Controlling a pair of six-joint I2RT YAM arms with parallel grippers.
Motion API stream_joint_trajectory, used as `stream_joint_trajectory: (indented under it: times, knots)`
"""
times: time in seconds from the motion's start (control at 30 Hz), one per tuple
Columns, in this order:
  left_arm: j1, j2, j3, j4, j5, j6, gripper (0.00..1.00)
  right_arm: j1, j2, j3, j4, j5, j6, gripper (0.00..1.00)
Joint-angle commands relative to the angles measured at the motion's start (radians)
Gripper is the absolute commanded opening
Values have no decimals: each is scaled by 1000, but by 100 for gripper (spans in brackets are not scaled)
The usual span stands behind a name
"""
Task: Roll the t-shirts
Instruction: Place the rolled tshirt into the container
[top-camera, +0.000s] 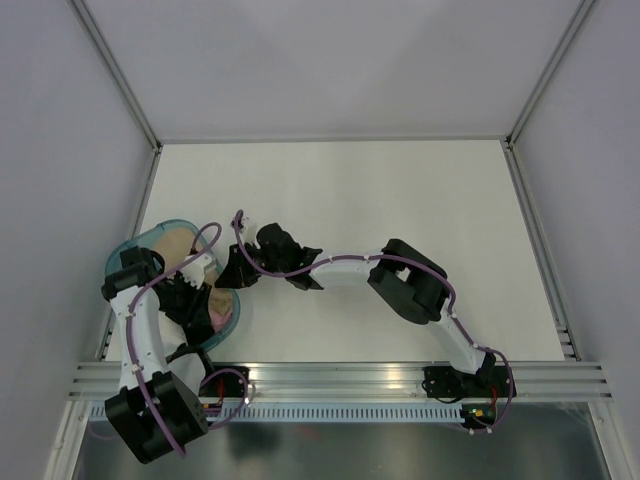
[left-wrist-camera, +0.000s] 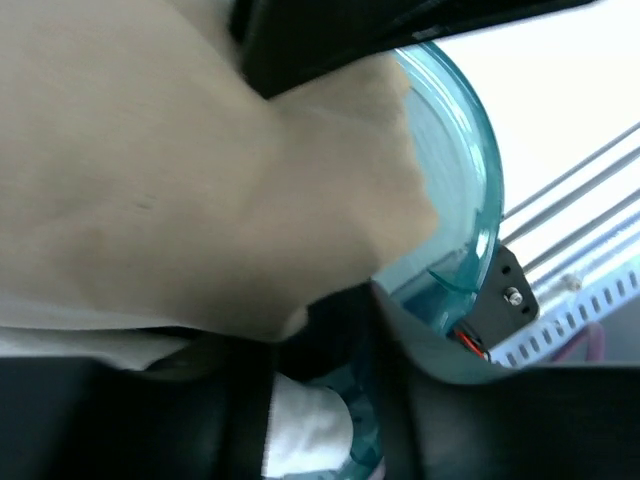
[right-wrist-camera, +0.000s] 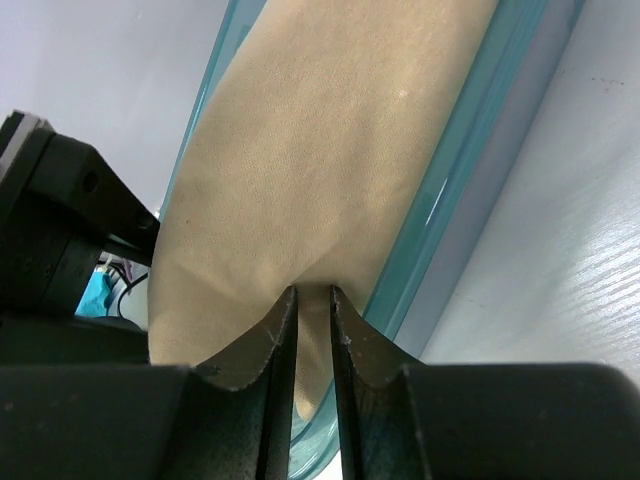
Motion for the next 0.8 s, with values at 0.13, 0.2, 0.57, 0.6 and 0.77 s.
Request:
stream_joint_trajectory:
  times: [0.13,0.2,0.57,0.6,0.77]
  knots:
    - [-2,17,149,-207,48,152,55,-1,-8,35,10,8,-8,27]
    - [-2,30,236,-271,56,174,55,-8,-17,38,-1,19,-24,28]
    - [-35,82,341,-16,133,-142,56,-74,-118,74,-96,68,-100,34]
    - [-54,71,318,33,98,-207,56,-96,-126,75,-102,71,-102,34]
    - [-187,42,207,165,-46,-275,56,-151,-209,58,-196,128,-209,34]
